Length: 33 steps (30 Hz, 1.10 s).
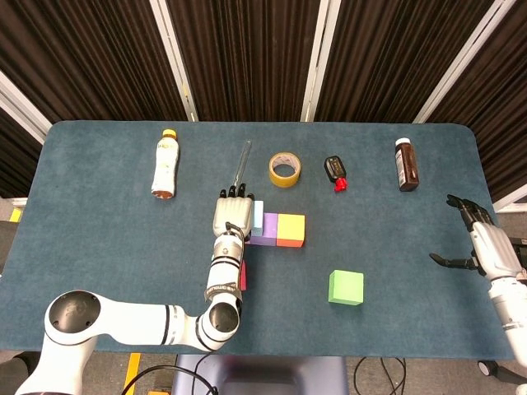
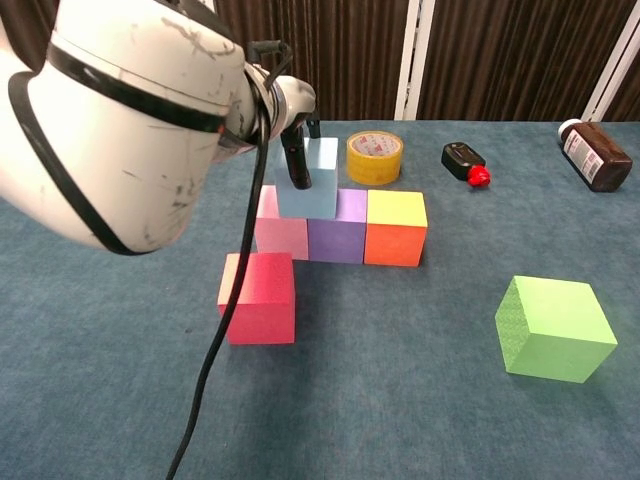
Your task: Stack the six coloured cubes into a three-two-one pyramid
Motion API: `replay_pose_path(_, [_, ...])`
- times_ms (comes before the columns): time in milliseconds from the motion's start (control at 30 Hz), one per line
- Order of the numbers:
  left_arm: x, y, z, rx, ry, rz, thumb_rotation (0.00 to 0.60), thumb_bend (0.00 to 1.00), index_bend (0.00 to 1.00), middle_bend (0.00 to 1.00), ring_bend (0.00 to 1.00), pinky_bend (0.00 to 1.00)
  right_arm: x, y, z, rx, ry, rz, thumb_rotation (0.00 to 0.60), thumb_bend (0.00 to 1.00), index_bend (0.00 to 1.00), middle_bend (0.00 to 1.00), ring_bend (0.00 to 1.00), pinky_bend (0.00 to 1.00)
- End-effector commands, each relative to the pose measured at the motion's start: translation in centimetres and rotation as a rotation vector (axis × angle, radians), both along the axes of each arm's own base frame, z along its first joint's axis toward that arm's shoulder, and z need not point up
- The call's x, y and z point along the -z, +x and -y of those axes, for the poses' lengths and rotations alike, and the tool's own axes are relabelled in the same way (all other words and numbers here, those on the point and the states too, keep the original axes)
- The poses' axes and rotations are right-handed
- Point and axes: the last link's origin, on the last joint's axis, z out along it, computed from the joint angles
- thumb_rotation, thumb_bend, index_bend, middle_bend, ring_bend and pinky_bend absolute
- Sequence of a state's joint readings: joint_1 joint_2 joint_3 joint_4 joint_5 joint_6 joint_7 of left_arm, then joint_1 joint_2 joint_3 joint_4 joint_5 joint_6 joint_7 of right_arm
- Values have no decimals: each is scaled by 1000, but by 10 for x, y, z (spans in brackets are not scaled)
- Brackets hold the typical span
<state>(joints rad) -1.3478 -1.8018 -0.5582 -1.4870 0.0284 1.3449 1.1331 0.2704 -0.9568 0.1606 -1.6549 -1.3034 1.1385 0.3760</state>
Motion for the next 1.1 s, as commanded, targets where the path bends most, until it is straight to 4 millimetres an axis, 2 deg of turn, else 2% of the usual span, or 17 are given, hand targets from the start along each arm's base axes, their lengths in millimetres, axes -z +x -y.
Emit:
replay_pose_path(33, [0,-1,0,-1,-1,-1,600,343,255,36,0,124,0,0,0,-1,2,-1,600,244,52,224,85,163])
replay_pose_path(633, [3,-1,6,7,-15,-2,600,344,12,2,0,124,-1,-1,-1,2,-1,1,600,244,44,225,85,163])
replay_pose_path(767, [0,-1,9,14,-18,8,600,349,0,0,0,123,-1,0,-1,0,0,3,600,244,37,223,85,164])
replay_pose_path(967, [-21,-2,20,68,-15,46,600,353,0,0,0,111,-3,2,-5,-10,2,-4,600,244,13,213,85,164])
replay_pose_path(1100, [-56,-14,29,163,25,111,600,354,0,0,0,94,7,6,-13,-21,62,22,600,245,15,212,85,164])
